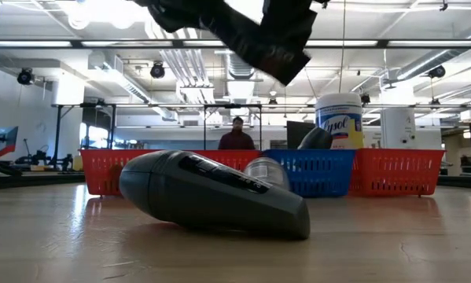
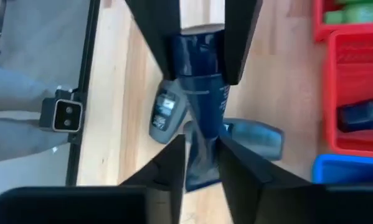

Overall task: Pick & Place Travel size toiletries
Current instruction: Put the shave cream into the middle red bin, then put the deodorant into the blue bin

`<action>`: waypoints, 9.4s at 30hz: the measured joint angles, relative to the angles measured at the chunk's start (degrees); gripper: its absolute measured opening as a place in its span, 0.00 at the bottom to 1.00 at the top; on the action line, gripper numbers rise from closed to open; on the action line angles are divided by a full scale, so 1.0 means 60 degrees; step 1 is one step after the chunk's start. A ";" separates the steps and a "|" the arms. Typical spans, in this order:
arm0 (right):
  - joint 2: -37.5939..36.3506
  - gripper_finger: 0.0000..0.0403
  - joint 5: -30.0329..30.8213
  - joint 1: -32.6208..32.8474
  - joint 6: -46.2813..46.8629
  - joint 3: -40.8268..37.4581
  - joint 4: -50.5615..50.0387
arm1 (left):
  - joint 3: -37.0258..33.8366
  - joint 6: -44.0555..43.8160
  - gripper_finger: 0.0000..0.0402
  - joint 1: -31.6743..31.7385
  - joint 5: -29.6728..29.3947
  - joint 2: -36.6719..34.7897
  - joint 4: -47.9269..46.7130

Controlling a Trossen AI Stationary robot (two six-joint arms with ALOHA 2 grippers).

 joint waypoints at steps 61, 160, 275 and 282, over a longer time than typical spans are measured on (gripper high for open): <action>-0.2773 0.80 0.4455 0.0562 0.2530 -0.1487 -0.2522 | 0.0127 0.1583 0.53 -0.0423 0.2012 0.1173 -0.0685; -0.2857 0.78 0.2246 -0.0588 0.5816 -0.1938 0.3289 | 0.0572 0.1900 0.52 -0.0073 -0.4387 -0.0679 0.0364; -0.2887 0.72 0.6666 0.2355 0.9213 -0.2150 -0.6357 | -0.0601 -0.6720 0.80 0.0856 0.0566 0.0520 -0.0706; -0.4252 0.76 0.6230 0.2875 0.9244 -0.2803 -0.6579 | 0.3072 -0.9168 0.80 0.0859 0.0247 0.3160 -0.4533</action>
